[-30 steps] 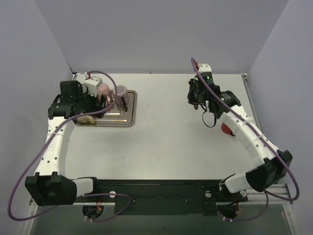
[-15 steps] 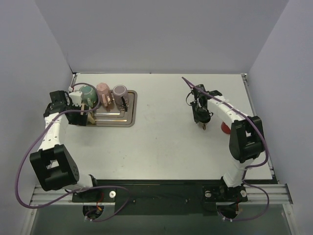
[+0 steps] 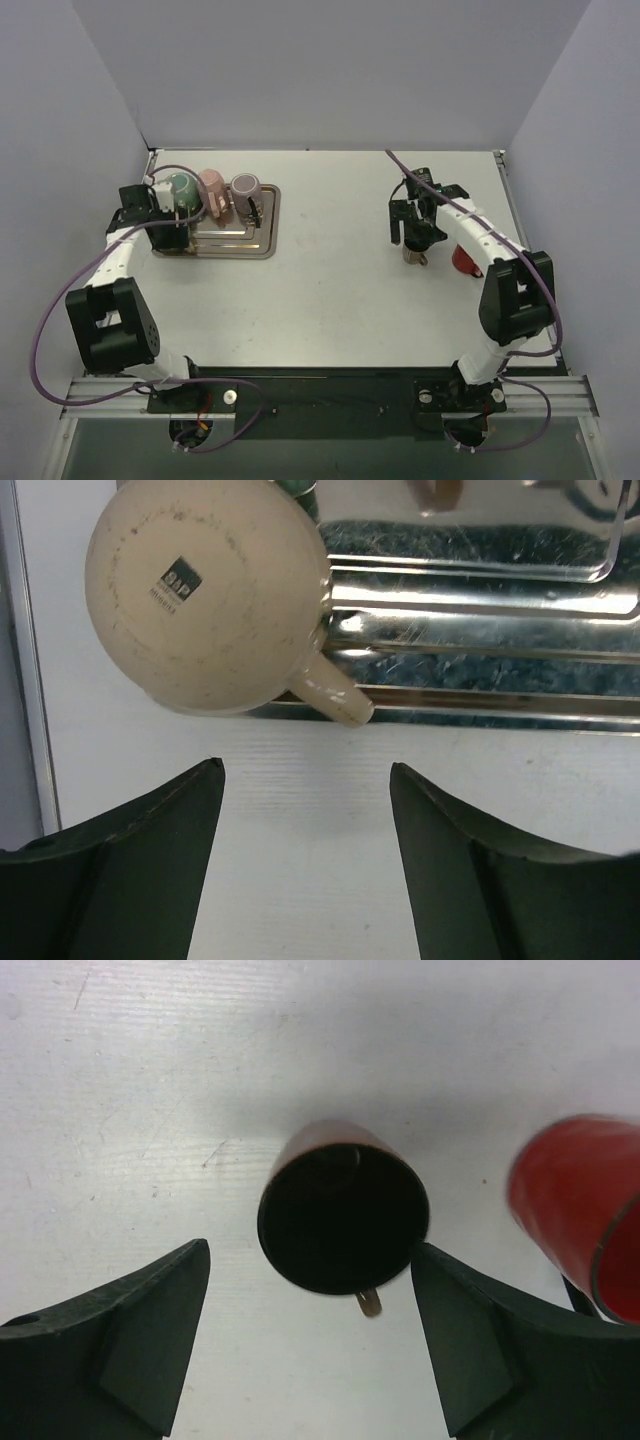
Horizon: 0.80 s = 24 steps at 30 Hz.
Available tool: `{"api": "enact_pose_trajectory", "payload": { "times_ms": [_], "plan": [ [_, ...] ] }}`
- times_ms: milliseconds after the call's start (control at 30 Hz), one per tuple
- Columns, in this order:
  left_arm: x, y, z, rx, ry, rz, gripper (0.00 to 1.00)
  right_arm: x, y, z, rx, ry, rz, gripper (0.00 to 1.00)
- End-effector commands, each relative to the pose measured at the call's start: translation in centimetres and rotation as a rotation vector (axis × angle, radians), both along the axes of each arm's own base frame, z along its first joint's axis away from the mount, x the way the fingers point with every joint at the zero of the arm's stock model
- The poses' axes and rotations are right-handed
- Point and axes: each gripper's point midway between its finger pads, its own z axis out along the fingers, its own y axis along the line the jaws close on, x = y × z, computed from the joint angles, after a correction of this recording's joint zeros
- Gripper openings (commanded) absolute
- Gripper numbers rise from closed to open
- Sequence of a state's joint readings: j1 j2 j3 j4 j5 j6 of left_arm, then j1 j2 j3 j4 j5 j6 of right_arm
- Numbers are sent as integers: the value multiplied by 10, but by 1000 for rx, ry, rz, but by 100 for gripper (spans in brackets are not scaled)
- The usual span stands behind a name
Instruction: Turn the mug right side up
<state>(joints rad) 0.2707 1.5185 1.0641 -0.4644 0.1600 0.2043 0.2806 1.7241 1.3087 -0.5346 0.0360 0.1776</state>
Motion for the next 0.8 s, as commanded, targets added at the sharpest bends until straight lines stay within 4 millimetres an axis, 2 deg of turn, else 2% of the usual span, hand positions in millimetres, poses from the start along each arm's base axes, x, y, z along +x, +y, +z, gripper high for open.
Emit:
{"api": "enact_pose_trajectory", "payload": {
  "times_ms": [0, 33, 67, 133, 300, 333, 433, 633, 733, 767],
  "plan": [
    [35, -24, 14, 13, -114, 163, 77, -11, -18, 49, -67, -148, -88, 77],
    [37, -24, 8, 24, -106, 204, 77, -14, -17, 48, -74, -151, -86, 78],
    [39, -28, -2, 30, -86, 214, 77, -14, -19, 56, -81, -183, -95, 78],
    [43, -22, -9, 31, -71, 275, 75, -19, -16, 62, -88, -205, -81, 78],
    [44, -1, -18, 45, -82, 410, 73, -29, -10, 72, -94, -241, -51, 78],
    [41, 1, -20, 51, -80, 421, 72, -31, -8, 79, -97, -262, -42, 78],
    [50, 6, -20, 64, -134, 439, 71, -34, -3, 88, -99, -292, -20, 78],
    [54, 31, -37, 126, -85, 492, 64, -40, 3, 99, -95, -318, 30, 77],
    [56, 28, -43, 113, -81, 428, 51, -44, 0, 99, -106, -319, 38, 77],
    [56, 27, -43, 105, -80, 416, 39, -44, -1, 99, -114, -321, 31, 77]
  ]
}}
